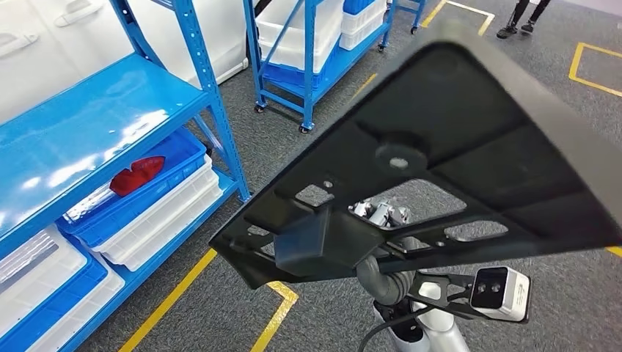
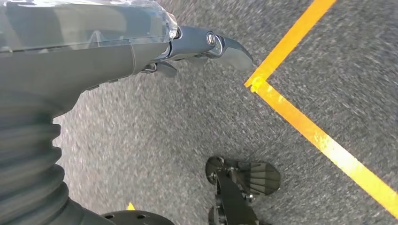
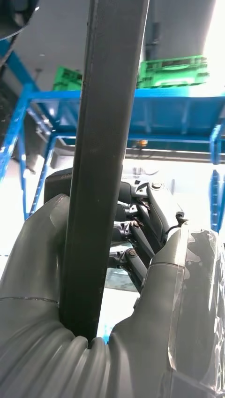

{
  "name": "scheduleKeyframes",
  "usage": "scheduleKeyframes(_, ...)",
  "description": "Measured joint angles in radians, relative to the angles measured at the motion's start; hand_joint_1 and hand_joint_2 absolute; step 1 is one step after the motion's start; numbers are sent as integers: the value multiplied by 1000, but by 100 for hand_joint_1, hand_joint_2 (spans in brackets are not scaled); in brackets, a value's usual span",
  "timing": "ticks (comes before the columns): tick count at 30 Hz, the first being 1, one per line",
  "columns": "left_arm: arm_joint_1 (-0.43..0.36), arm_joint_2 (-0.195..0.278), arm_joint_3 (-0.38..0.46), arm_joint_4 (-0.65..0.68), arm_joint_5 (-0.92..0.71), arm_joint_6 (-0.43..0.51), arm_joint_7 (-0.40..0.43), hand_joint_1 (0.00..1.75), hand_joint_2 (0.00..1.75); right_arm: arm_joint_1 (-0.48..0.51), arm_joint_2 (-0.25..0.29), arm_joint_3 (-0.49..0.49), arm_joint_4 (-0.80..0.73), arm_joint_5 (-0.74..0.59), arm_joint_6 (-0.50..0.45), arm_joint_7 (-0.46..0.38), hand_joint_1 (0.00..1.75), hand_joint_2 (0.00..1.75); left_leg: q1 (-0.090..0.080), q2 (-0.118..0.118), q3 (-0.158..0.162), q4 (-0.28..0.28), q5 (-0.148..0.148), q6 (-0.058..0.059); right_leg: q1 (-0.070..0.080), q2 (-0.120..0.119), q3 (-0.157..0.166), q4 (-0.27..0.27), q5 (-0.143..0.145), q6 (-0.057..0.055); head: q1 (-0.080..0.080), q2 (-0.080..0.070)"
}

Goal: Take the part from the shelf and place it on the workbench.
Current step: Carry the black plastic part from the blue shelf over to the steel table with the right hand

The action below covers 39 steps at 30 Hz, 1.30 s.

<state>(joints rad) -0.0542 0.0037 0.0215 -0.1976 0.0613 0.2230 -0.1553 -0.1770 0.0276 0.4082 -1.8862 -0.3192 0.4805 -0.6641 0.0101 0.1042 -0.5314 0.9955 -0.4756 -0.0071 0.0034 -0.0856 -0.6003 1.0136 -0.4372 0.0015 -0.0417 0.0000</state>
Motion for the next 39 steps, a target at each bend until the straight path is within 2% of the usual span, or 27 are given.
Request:
scheduleKeyframes(2, -2, 1, 0, 0, 3, -4, -7, 0, 175, -7, 2, -1, 4, -15, 3, 4, 136, 175, 1, 17, 5, -1, -5, -12, 1, 26, -1, -4, 3, -13, 0, 0)
scheduleKeyframes(4, -3, 2, 1, 0, 9, -7, -18, 0, 175, -16, 5, -1, 9, -26, 10, 3, 136, 175, 5, -16, -4, 32, -32, -21, -4, 50, 1, -11, 8, -27, 0, 0)
scheduleKeyframes(6, -2, 4, 2, 0, 11, -5, -23, 0, 175, -26, 11, -1, 15, -35, 19, 2, 136, 175, 8, -73, -52, 141, -94, -25, -6, 74, 3, -15, 11, -37, 0, 0)
scheduleKeyframes(7, -1, 5, 2, 0, 12, -4, -24, 0, 175, -30, 14, -1, 20, -38, 21, 2, 136, 175, 9, -87, -87, 212, -124, -26, -4, 87, 3, -15, 11, -39, 0, 0)
scheduleKeyframes(8, 1, 7, 2, 0, 12, -3, -24, 0, 175, -32, 16, -1, 25, -41, 22, 3, 136, 175, 9, -93, -117, 268, -140, -26, -3, 102, 3, -14, 10, -40, 0, 0)
scheduleKeyframes(9, 2, 10, 3, 0, 13, -3, -24, 0, 175, -32, 17, -1, 30, -43, 22, 3, 136, 175, 9, -96, -134, 294, -137, -26, -2, 118, 4, -13, 10, -41, 0, 0)
scheduleKeyframes(10, 3, 13, 4, 0, 14, -1, -24, 0, 175, -33, 17, -1, 36, -46, 22, 3, 136, 175, 9, -99, -131, 275, -111, -25, -1, 135, 5, -12, 9, -40, 0, 0)
scheduleKeyframes(11, 3, 17, 5, 0, 15, 1, -24, 0, 175, -33, 17, -1, 41, -49, 22, 3, 136, 175, 9, -105, -111, 221, -72, -23, -1, 150, 7, -10, 8, -39, 0, 0)
scheduleKeyframes(13, 4, 24, 9, 0, 19, 8, -24, 0, 175, -37, 18, -1, 49, -58, 23, -1, 136, 175, 12, -150, -57, 82, -3, -18, -1, 176, 6, -2, 5, -32, 0, 0)
scheduleKeyframes(15, 4, 30, 12, 1, 22, 13, -23, 0, 175, -41, 20, -1, 58, -65, 23, -6, 136, 175, 12, -184, -32, 19, 15, -13, -4, 198, -2, 3, 5, -21, 0, 0)
scheduleKeyframes(17, 1, 34, 16, 1, 26, 16, -21, 0, 175, -43, 22, -1, 65, -71, 23, -10, 136, 175, 10, -170, -29, 14, 16, -4, -8, 217, -9, 3, 9, -8, 0, 0)
scheduleKeyframes(18, -1, 36, 19, 1, 29, 17, -18, 0, 175, -43, 22, -1, 67, -75, 22, -13, 136, 175, 11, -158, -27, 10, 19, 2, -7, 208, -13, 8, 6, -2, 0, 0)
scheduleKeyframes(19, 0, 37, 22, 1, 30, 18, -15, 0, 175, -44, 22, -1, 68, -79, 22, -14, 136, 175, 12, -146, -25, 5, 21, 9, -5, 184, -22, 27, -7, 3, 0, 0)
scheduleKeyframes(21, 2, 39, 26, 1, 29, 23, -4, 0, 175, -43, 24, -2, 68, -87, 22, -17, 136, 175, 10, -119, -21, 0, 22, 20, -4, 121, -70, 125, -59, 10, 0, 0)
scheduleKeyframes(23, 7, 42, 28, 1, 24, 29, 6, 0, 175, -39, 25, -5, 68, -93, 19, -17, 136, 175, 6, -91, -21, 0, 19, 25, -10, 97, -138, 256, -111, 16, 0, 0)
scheduleKeyframes(24, 9, 43, 29, 1, 20, 30, 8, 0, 175, -35, 25, -6, 68, -94, 16, -16, 136, 175, 5, -77, -20, 0, 18, 24, -13, 94, -157, 289, -116, 18, 0, 0)
scheduleKeyframes(25, 9, 45, 29, 1, 17, 31, 8, 0, 175, -32, 26, -8, 68, -94, 12, -15, 136, 175, 5, -64, -18, 1, 16, 23, -15, 90, -154, 283, -102, 19, 0, 0)
scheduleKeyframes(26, 9, 46, 29, 1, 14, 30, 6, 0, 175, -28, 26, -9, 66, -92, 8, -14, 136, 175, 4, -51, -15, 1, 13, 21, -16, 84, -129, 235, -73, 18, 0, 0)
scheduleKeyframes(28, 8, 51, 29, 1, 11, 23, -4, 0, 175, -23, 28, -12, 59, -88, 2, -13, 136, 175, 2, -30, -7, 1, 6, 15, -11, 48, -49, 89, -15, 11, 0, 0)
scheduleKeyframes(30, 6, 58, 31, 1, 12, 17, -19, 0, 175, -20, 33, -15, 50, -85, 2, -15, 136, 175, -2, -11, -1, 1, -1, 4, -2, 26, -8, 8, 3, -2, 0, 0)
scheduleKeyframes(32, 3, 64, 33, 1, 13, 14, -32, 0, 175, -15, 38, -18, 44, -82, 3, -18, 136, 175, -2, 8, 6, -1, -5, -9, 4, 44, -9, 1, 2, -14, 0, 0)
scheduleKeyframes(33, 0, 68, 35, 1, 14, 12, -39, 0, 175, -12, 41, -20, 41, -79, 3, -19, 136, 175, 0, 5, 8, 1, -9, -15, 2, 56, -7, -3, 4, -19, 0, 0)
scheduleKeyframes(34, -2, 72, 36, 1, 16, 11, -44, 0, 175, -9, 44, -22, 37, -76, 4, -20, 136, 175, 3, -12, 6, 14, -21, -19, 0, 66, -4, -7, 6, -25, 0, 0)
scheduleKeyframes(35, -3, 75, 38, 1, 16, 9, -49, 0, 175, -6, 49, -23, 33, -72, 3, -22, 136, 175, 5, -37, -8, 49, -44, -23, -3, 76, -1, -11, 8, -31, 0, 0)
scheduleKeyframes(37, -1, 83, 42, 1, 16, 5, -55, 0, 175, 0, 57, -23, 29, -63, 2, -28, 136, 175, 8, -85, -67, 176, -110, -26, -4, 96, 1, -13, 9, -40, 0, 0)
scheduleKeyframes(38, 0, 87, 44, 1, 14, 4, -57, 0, 175, 5, 60, -24, 27, -58, 1, -29, 136, 175, 8, -94, -102, 245, -136, -28, -3, 109, 1, -13, 9, -42, 0, 0)
scheduleKeyframes(39, 1, 90, 46, 1, 12, 2, -58, 0, 175, 11, 61, -24, 25, -54, 1, -30, 136, 175, 9, -97, -126, 287, -143, -29, -2, 123, 2, -12, 8, -42, 0, 0)
